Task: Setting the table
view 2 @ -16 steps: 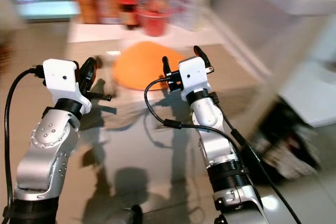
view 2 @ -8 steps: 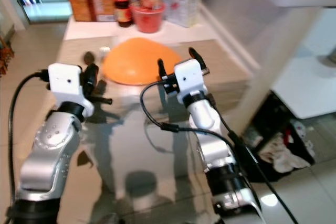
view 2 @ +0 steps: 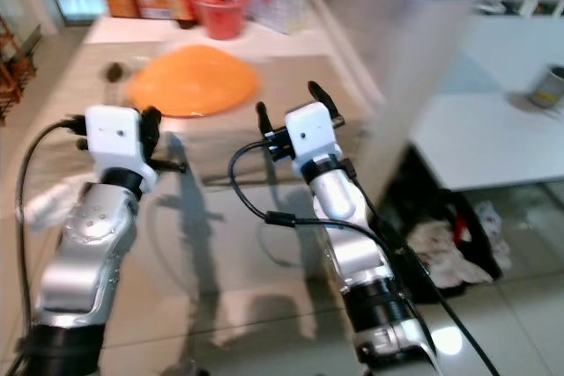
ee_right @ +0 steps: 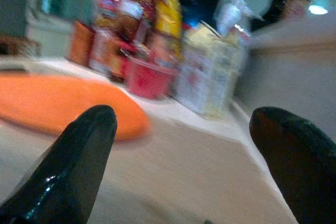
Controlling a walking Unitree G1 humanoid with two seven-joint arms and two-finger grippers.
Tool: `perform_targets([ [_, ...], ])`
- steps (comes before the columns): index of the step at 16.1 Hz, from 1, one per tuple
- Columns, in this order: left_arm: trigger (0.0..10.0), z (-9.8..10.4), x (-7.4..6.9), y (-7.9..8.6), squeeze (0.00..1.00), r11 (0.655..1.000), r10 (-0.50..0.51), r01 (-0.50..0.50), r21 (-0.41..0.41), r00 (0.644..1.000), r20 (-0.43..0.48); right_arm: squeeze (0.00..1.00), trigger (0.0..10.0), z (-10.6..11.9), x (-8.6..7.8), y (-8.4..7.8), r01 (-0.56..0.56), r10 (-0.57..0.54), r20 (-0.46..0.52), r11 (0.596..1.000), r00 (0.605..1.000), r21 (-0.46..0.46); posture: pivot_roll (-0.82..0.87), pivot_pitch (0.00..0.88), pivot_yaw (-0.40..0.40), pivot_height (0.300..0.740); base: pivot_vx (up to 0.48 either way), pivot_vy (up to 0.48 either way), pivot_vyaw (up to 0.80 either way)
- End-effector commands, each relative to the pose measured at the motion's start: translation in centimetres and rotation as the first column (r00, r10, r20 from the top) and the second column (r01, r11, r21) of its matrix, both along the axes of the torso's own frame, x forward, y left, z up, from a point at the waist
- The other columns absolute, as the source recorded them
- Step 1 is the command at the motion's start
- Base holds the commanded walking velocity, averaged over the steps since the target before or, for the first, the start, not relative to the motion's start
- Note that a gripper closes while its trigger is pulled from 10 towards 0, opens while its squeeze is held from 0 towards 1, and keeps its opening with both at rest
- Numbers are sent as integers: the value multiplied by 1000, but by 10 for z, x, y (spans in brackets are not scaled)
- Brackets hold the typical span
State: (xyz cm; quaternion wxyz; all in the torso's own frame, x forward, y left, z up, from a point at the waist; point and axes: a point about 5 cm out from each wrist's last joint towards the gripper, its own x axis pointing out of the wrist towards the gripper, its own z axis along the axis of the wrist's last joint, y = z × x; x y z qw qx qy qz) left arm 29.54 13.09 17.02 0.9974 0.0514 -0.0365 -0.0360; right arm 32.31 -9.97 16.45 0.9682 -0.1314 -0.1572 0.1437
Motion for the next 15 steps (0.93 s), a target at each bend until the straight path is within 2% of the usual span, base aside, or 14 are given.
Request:
perform_targets([
  [1, 10000, 4, 2, 2, 0, 1000, 5, -5, 30, 1000, 10, 0, 10000, 8, 2, 2, -3, 3, 16, 999, 1000, 32, 51, 0, -11, 740, 0, 0, 0],
  [3, 10000, 6, 1, 0, 0, 1000, -7, 7, -19, 1000, 23, 0, 10000, 5, 2, 2, -1, 1, 8, 1000, 1000, 29, 48, 0, -12, 740, 0, 0, 0],
  [4, 10000, 5, 1, 1, 0, 1000, -3, 4, -23, 1000, 18, 0, 10000, 4, 1, 2, -3, 3, 5, 1000, 1000, 28, 48, 0, -12, 740, 480, 0, 0],
  [5, 10000, 2, 3, 7, 0, 998, 43, -43, -44, 999, 5, 0, 10000, 2, 1, 1, -9, 9, -2, 1000, 1000, 22, 48, 0, -13, 740, 435, 0, 0],
  [7, 10000, 0, 4, 10, 0, 996, 64, -64, -62, 998, 6, 0, 10000, -2, 0, 1, -25, 26, -19, 999, 999, 20, 49, 0, -16, 740, 347, 332, 0],
  [8, 10000, 1, 4, 10, 0, 995, 72, -71, -64, 997, 8, 0, 10000, -3, -1, 3, -47, 48, -25, 999, 999, 16, 47, 0, -17, 740, 341, 337, 0],
  [11, 10000, 0, 5, 9, 0, 998, 54, -54, -18, 999, 4, 0, 10000, -3, -1, 1, -27, 27, -20, 1000, 999, 9, 46, 0, -16, 740, 356, 320, 725],
  [15, 10000, 4, 8, 4, 0, 1000, 15, -15, 1, 1000, 19, 0, 10000, -4, 0, 2, -28, 28, -26, 1000, 999, 13, 45, 0, -14, 740, 441, 0, 0],
])
